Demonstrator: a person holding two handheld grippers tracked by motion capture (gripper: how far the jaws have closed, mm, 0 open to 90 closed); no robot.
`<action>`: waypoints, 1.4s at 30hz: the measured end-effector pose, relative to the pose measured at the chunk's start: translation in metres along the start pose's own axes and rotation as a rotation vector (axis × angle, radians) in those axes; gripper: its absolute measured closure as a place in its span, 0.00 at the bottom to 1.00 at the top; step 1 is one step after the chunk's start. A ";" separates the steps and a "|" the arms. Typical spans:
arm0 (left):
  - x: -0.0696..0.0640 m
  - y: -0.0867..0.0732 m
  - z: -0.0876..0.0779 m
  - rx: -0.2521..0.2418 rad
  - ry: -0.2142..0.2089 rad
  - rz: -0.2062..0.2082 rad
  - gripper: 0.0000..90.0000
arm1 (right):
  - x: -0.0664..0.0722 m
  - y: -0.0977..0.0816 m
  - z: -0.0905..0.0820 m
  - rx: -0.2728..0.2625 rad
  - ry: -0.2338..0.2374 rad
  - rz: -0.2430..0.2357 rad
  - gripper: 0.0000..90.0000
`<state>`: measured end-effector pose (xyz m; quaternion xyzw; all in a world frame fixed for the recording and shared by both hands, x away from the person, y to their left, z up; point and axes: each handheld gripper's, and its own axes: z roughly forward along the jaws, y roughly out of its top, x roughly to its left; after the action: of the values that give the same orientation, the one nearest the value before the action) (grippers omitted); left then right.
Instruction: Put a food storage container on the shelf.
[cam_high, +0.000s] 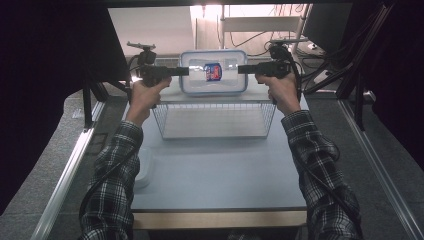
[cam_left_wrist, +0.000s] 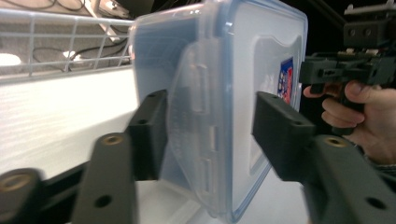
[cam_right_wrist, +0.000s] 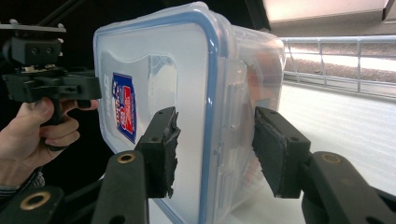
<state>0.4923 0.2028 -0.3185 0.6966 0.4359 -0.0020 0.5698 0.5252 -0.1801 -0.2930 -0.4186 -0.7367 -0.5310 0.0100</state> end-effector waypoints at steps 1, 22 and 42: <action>-0.002 -0.001 0.001 0.002 0.018 0.023 0.46 | 0.000 0.000 0.000 0.000 -0.002 -0.002 0.56; 0.015 -0.003 0.006 -0.002 0.007 -0.046 0.42 | 0.000 -0.009 0.010 0.054 -0.071 -0.013 0.57; -0.004 -0.001 0.002 -0.027 0.171 0.110 0.40 | 0.013 -0.010 0.000 -0.025 -0.143 -0.116 0.66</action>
<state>0.4899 0.1994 -0.3184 0.7095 0.4440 0.0947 0.5390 0.5107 -0.1729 -0.2946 -0.4123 -0.7518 -0.5085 -0.0788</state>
